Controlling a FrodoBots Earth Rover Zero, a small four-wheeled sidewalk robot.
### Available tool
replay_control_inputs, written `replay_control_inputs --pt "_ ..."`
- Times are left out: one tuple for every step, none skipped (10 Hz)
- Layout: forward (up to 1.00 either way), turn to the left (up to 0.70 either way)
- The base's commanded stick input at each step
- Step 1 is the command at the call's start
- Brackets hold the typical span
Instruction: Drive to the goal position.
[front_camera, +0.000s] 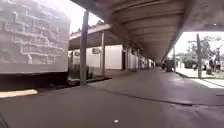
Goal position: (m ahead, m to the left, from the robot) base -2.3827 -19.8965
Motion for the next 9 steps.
replay_control_inputs --pt "0.00 -0.50" --pt "0.00 -0.50" --pt "0.00 -0.50" --pt "0.00 -0.50" --pt "0.00 -0.50" --pt "0.00 -0.45" --pt "0.01 0.00" --pt "0.08 0.00" --pt "0.15 0.00"
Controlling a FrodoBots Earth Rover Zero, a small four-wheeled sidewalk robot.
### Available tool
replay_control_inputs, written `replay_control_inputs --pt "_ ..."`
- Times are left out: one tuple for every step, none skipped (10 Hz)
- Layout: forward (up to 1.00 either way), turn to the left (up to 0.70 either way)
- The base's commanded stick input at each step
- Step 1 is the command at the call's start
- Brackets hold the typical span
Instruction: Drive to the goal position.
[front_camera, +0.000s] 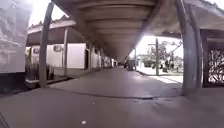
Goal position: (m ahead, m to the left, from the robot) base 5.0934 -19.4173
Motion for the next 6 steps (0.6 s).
replay_control_inputs --pt "0.50 0.00" --pt "0.50 0.00" --pt "0.50 0.00" --pt "0.50 0.00" --pt "0.50 0.00" --pt "0.50 0.00"
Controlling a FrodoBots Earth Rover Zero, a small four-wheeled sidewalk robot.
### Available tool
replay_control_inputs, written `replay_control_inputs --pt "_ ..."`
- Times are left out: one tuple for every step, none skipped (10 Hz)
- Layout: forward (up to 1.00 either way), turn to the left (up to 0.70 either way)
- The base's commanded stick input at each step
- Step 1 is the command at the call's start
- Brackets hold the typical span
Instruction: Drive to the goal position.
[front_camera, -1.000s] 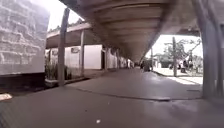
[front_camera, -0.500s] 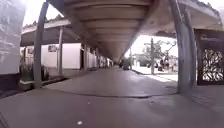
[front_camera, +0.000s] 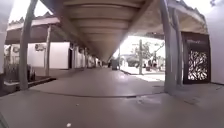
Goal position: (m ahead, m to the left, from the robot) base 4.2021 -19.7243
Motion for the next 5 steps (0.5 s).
replay_control_inputs --pt "0.50 0.00" --pt "0.50 0.00" --pt "0.50 0.00" --pt "0.50 0.00" --pt "0.50 0.00"
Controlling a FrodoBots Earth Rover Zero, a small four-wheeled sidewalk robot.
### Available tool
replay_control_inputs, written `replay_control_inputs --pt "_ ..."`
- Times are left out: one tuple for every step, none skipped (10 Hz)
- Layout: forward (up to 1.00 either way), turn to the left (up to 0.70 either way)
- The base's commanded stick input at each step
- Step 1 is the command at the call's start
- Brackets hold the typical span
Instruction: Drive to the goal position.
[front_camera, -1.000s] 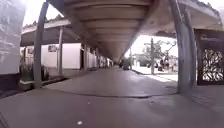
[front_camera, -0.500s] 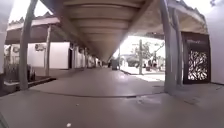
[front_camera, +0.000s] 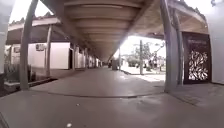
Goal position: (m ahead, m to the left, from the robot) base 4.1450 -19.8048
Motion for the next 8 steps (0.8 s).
replay_control_inputs --pt "0.50 0.00" --pt "0.50 0.00" --pt "0.50 0.00" --pt "0.50 0.00" --pt "0.50 0.00" --pt "0.50 0.00" --pt "0.50 0.00" --pt "0.50 0.00"
